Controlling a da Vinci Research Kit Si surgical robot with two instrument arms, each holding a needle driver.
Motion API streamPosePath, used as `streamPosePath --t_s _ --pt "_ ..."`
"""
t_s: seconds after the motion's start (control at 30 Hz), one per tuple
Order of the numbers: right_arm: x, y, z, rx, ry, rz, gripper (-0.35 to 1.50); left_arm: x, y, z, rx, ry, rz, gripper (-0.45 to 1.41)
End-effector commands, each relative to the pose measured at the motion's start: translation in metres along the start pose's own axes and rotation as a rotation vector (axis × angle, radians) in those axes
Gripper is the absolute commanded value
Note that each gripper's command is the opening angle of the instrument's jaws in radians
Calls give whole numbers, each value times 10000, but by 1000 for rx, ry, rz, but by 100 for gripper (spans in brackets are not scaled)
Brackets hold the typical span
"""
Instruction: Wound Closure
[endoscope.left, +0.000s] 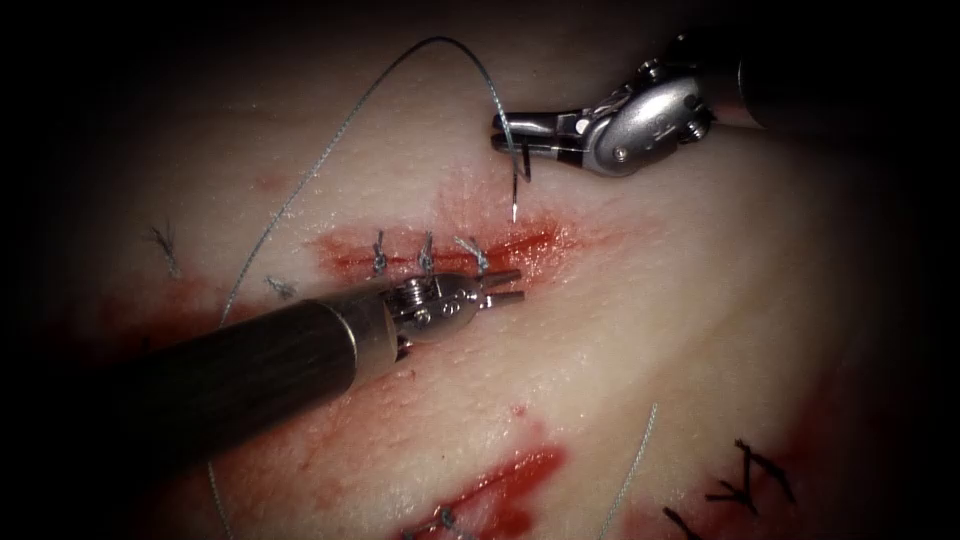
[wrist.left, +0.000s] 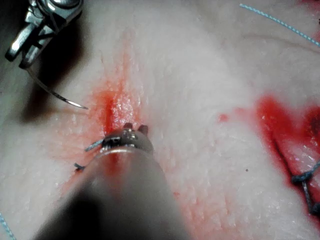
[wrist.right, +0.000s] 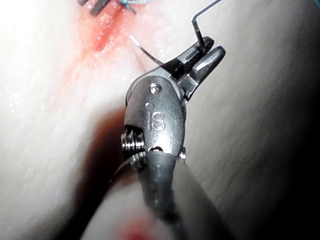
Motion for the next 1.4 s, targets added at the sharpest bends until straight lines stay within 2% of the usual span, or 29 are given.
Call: streamPosePath --t_s 0.03,0.5,0.77,1.07,1.4 --pt "-7 3 13 5 -7 -13 -35 3 -5 7 2 2 2 17" --pt "-14 -7 15 70 -94 -92 -35 3 -3 5 -5 0 3 19" --pt "-19 -6 12 72 -129 -139 -35 3 -3 4 -8 2 3 19" --pt "-21 -6 13 72 -147 -183 -35 2 -3 4 -8 2 4 19" --pt "-29 -20 12 97 -157 -205 -35 1 -3 2 -12 1 5 21"
